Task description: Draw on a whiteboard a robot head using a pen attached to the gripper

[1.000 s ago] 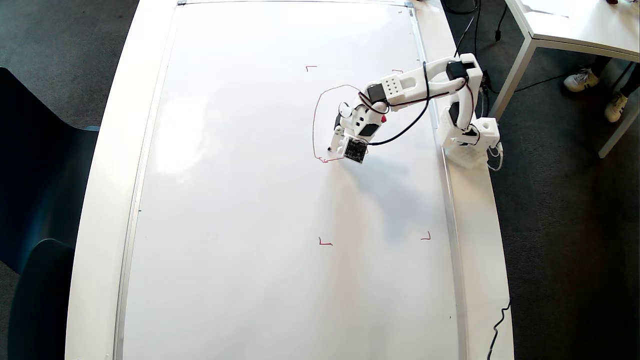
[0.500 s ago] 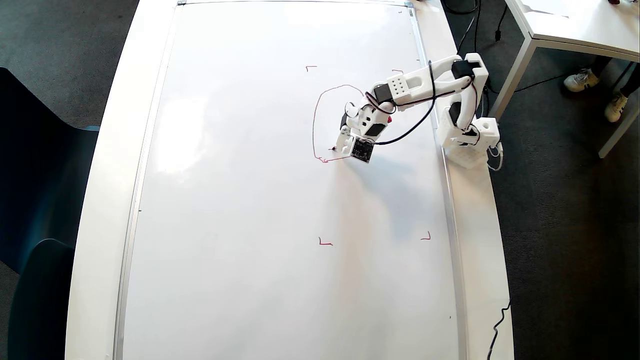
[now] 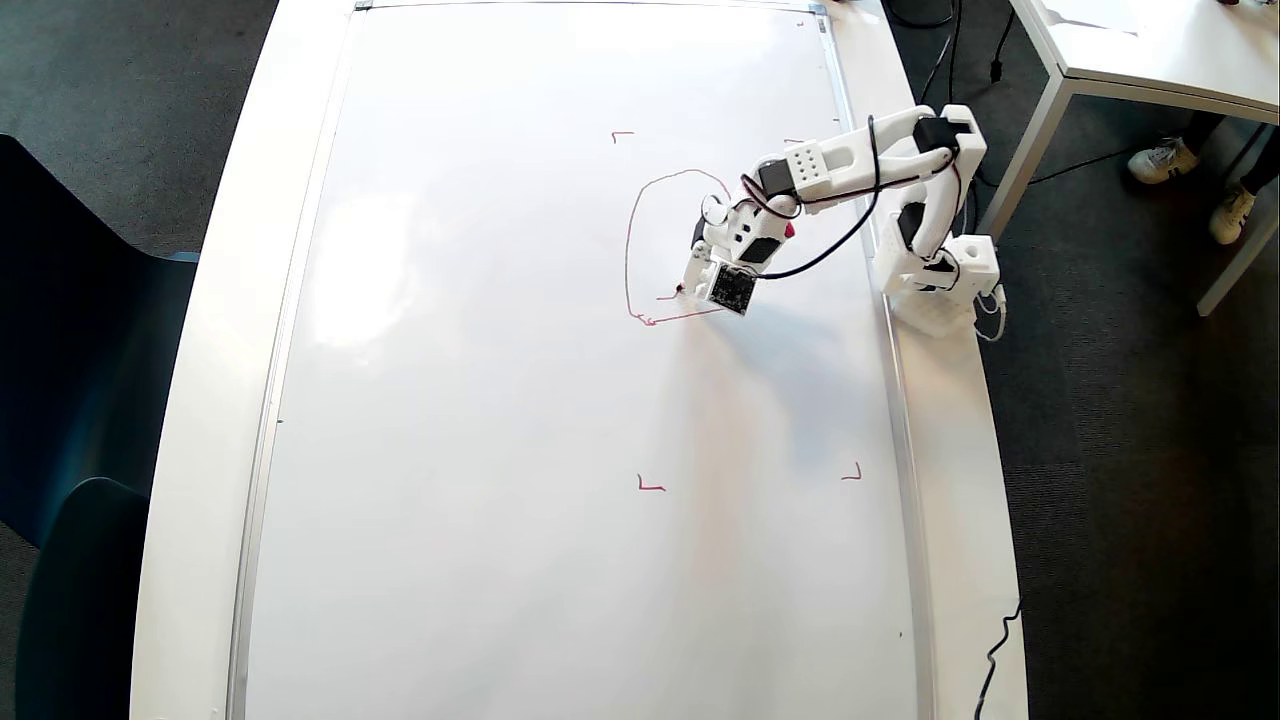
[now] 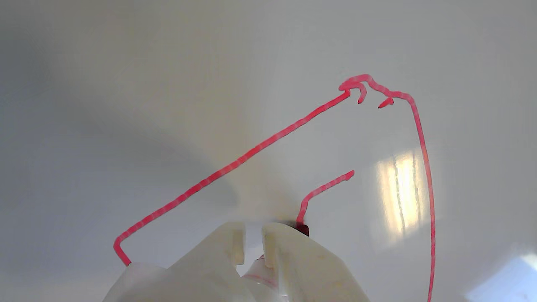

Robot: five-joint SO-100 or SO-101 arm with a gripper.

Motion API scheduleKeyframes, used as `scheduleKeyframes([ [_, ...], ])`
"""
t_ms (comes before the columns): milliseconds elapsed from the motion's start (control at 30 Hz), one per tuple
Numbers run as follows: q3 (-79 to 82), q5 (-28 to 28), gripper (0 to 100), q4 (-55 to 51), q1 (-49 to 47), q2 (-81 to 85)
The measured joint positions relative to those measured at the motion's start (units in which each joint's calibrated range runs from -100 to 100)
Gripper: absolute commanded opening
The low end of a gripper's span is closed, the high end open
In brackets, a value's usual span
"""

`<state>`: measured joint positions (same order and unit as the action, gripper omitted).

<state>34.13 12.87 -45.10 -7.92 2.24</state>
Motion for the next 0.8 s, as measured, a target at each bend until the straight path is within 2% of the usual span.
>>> scheduleKeyframes([
  [800, -4.5, -1.3, 1, -0.8, 4.1, -3.1],
])
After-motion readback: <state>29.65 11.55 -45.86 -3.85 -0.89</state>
